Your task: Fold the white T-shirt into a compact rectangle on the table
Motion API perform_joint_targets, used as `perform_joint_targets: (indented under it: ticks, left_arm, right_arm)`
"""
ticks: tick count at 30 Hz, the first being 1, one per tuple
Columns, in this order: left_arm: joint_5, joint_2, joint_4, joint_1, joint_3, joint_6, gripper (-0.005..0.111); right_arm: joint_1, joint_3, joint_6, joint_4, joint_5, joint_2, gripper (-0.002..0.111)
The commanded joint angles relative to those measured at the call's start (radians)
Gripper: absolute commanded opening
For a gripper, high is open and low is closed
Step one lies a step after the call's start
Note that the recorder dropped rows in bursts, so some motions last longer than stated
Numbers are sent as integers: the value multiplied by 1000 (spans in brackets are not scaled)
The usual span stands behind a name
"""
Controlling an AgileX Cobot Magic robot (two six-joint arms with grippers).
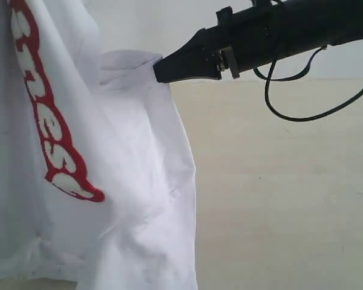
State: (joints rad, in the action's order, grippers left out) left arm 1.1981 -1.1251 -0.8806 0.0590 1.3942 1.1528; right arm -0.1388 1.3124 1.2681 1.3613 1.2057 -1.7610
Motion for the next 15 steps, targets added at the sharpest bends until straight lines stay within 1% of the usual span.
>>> perform_joint_targets:
  ticks: [1, 15]
  left_arm:
    - [-14, -39, -92, -2, 11, -2, 5]
    - [-6, -174, -118, -2, 11, 99, 5]
  right_arm:
    - [19, 5, -18, -17, 12, 39, 0]
    - [30, 5, -59, -67, -87, 64, 0]
